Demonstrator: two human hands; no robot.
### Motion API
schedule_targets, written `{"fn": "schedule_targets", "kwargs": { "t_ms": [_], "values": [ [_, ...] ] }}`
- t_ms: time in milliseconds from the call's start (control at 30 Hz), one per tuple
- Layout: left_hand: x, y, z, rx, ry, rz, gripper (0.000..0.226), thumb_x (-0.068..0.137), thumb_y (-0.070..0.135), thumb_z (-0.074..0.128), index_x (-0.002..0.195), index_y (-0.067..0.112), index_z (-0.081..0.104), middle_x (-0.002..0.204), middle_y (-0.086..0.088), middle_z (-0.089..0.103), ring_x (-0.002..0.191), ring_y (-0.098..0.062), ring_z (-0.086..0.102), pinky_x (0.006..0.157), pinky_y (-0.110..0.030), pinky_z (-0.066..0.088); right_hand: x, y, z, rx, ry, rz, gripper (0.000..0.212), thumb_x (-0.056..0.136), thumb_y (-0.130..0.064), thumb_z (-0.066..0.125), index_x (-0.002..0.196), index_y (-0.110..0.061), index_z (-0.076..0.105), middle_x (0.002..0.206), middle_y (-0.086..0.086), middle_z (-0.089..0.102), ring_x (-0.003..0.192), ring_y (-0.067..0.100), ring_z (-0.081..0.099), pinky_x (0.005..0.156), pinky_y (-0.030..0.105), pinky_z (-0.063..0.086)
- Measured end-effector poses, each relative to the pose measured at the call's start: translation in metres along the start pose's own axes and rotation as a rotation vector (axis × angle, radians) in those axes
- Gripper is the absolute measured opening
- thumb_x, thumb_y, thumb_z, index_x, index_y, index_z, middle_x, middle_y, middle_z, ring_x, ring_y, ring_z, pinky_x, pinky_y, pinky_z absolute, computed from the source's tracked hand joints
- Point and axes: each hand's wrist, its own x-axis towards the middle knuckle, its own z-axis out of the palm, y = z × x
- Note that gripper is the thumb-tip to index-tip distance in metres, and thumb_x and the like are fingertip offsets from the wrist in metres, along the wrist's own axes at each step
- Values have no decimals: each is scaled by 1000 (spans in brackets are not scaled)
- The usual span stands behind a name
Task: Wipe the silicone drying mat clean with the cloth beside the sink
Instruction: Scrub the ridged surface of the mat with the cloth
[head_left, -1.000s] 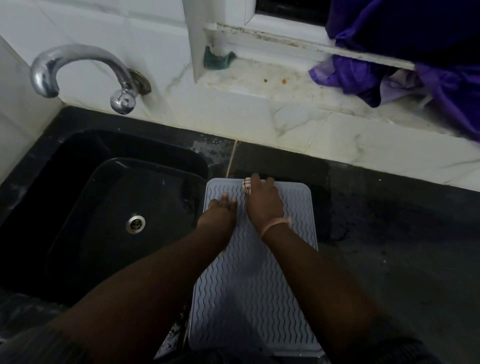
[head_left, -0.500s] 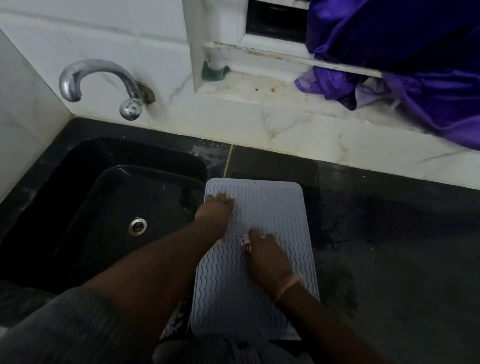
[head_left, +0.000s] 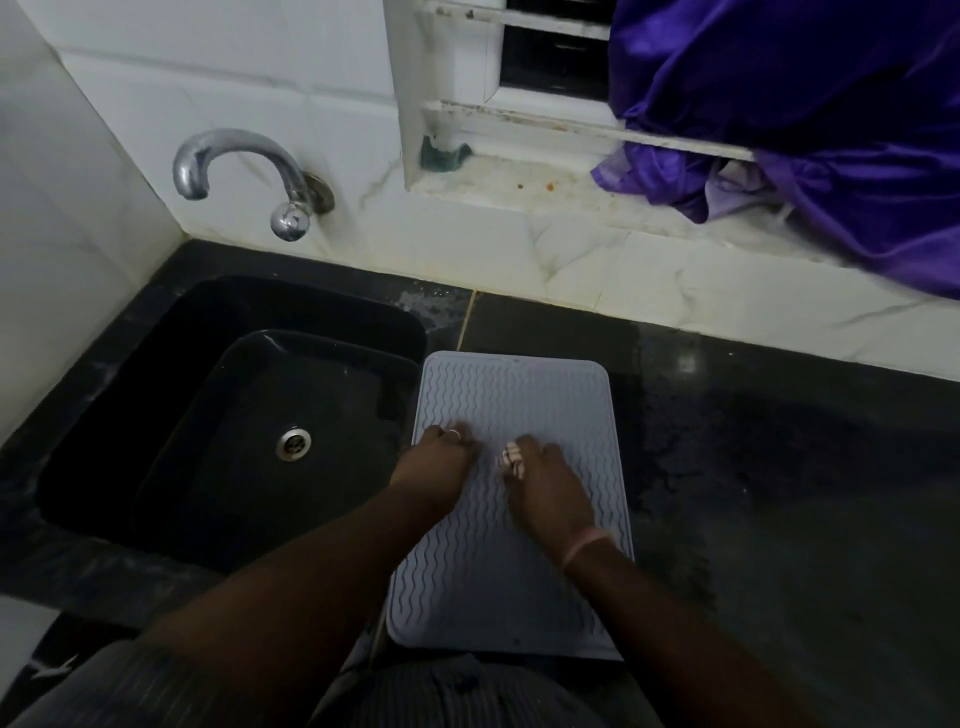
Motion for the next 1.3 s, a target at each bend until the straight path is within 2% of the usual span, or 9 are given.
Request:
{"fn": "schedule_targets", "kwargs": {
  "t_ms": [100,267,433,533,733,800,900,1067,1300],
  "values": [
    [4,7,-2,30,-109,-45,70,100,19,52,162,24,20,171,-8,4,149,-35,22,114,-55,39,29,-5,-8,-38,4,-28,40,102,-36,49,139,-21,40,125,13,52,100,27,62,84,39,55],
    [6,12,-5,49,-203,-80,82,101,28,54,164,22,3,171,-8,-11,153,-35,14,115,-54,35,33,-12,-9,-102,13,-24,34,102,-32,49,134,-23,42,121,13,51,94,26,62,80,40,57],
    [8,9,-2,57,-210,-77,92,96,36,66,164,23,5,171,-9,-9,153,-36,14,115,-55,35,-14,-7,3,-170,-21,-74,36,106,-30,42,141,-20,43,120,14,55,91,26,63,73,35,52],
    [6,9,5,61,-190,-84,89,98,30,62,164,22,3,170,-8,-11,153,-36,12,114,-55,38,-55,-9,6,-150,-74,-26,39,105,-28,43,143,-21,42,122,13,53,92,26,64,69,30,45],
    [4,8,11,24,-154,-91,85,99,23,58,164,24,2,170,-6,-15,154,-34,7,113,-57,38,-103,-7,14,-138,-165,16,51,100,-33,52,149,-22,39,129,9,51,100,23,63,72,28,45],
    [0,9,18,-1,-127,-94,86,99,22,58,164,23,1,170,-6,-16,156,-34,1,115,-57,37,-101,-5,14,-91,-137,16,49,100,-32,52,147,-21,42,128,9,51,99,24,62,70,28,42],
    [-10,6,28,-69,-100,-69,81,102,21,55,164,25,3,170,-6,-14,156,-34,-8,120,-57,28,-89,-2,14,-83,-109,6,47,101,-31,49,147,-21,42,133,11,48,101,26,62,74,35,50],
    [-22,7,35,-51,-109,-71,77,105,28,50,163,31,0,171,-4,-14,156,-35,-10,121,-56,22,-34,0,14,-90,25,-28,44,103,-36,49,143,-18,44,130,16,51,92,29,64,73,37,54],
    [-21,12,26,-70,-182,-118,82,104,29,52,163,33,-4,170,-1,-16,156,-33,-12,122,-56,21,-2,-12,3,-130,66,-29,37,101,-33,53,135,-20,43,121,15,52,88,26,63,73,39,57]
  ]
}}
